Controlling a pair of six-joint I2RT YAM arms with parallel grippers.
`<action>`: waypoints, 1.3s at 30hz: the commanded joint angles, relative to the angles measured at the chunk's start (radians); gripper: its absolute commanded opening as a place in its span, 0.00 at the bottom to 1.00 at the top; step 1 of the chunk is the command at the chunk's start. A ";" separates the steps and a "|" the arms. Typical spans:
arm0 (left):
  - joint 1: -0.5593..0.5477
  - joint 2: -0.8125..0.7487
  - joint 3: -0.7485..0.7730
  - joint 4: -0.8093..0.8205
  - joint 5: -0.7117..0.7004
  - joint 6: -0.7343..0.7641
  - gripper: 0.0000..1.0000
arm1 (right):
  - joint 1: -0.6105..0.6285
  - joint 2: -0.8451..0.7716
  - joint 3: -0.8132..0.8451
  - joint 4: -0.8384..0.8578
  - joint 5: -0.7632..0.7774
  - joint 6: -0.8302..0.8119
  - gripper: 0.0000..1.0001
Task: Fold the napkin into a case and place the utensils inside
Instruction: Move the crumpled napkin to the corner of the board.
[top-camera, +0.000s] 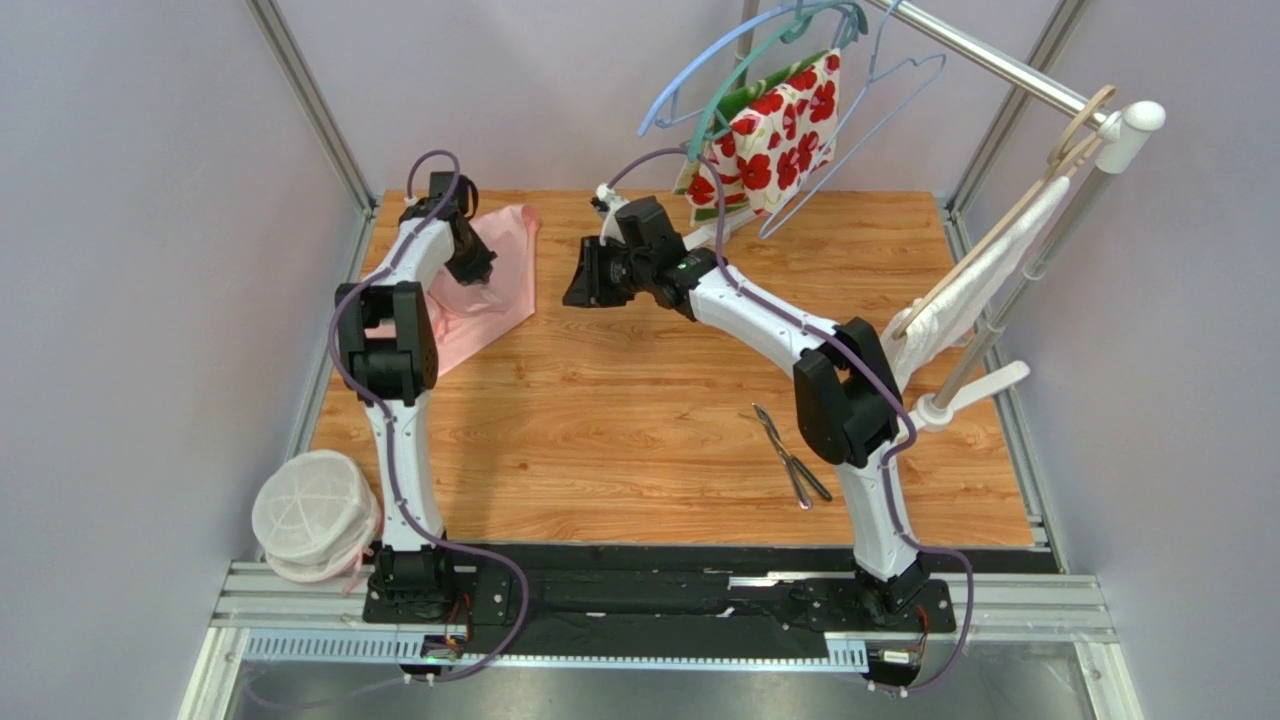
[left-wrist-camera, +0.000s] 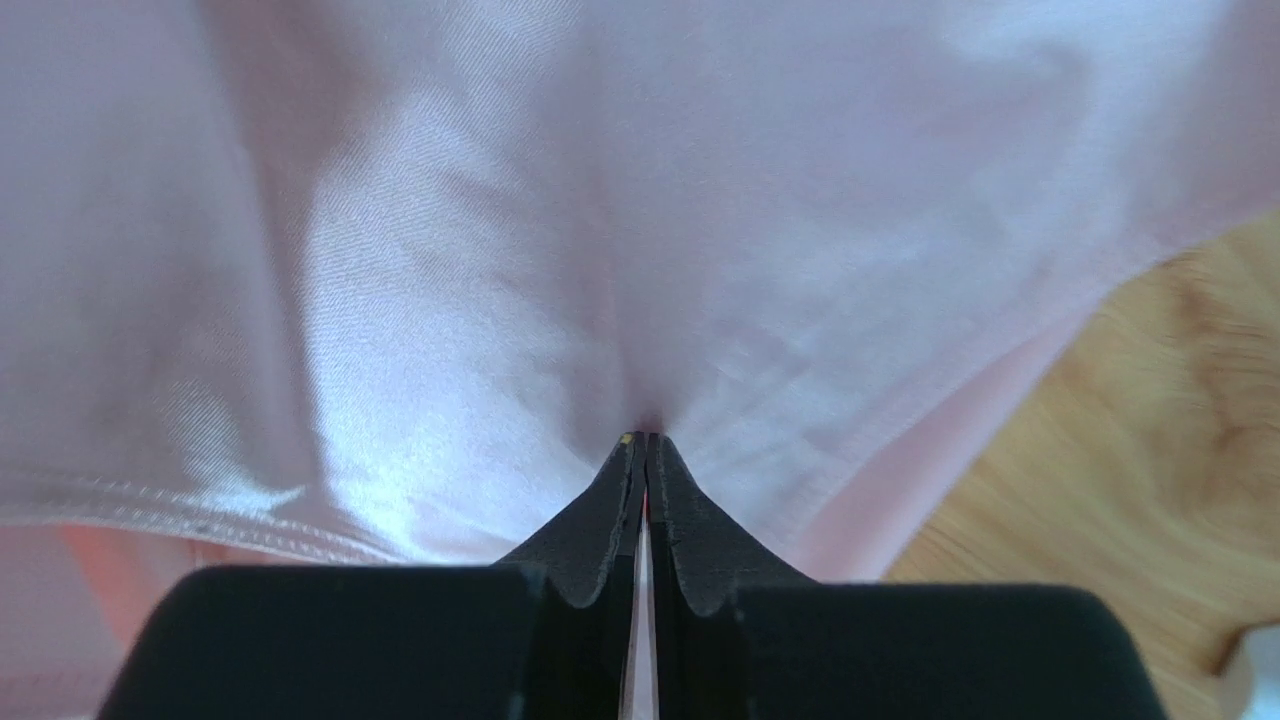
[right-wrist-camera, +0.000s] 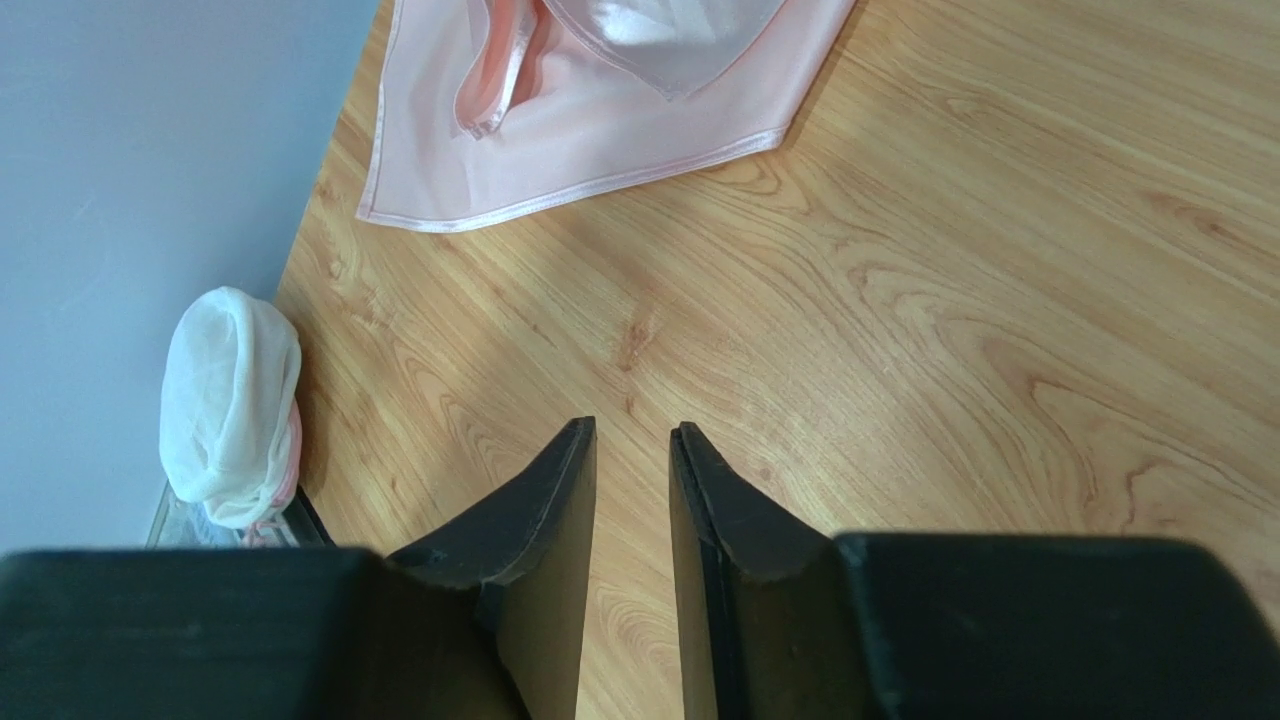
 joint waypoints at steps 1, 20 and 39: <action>-0.004 0.050 0.069 -0.173 0.005 -0.026 0.08 | -0.004 -0.065 -0.044 0.036 -0.016 -0.058 0.28; -0.294 -0.381 -0.560 0.091 0.198 -0.089 0.02 | -0.012 -0.128 -0.148 -0.094 0.051 -0.070 0.41; -0.061 -1.004 -1.036 -0.020 0.178 -0.087 0.27 | 0.025 -0.294 -0.415 0.015 0.005 0.028 0.69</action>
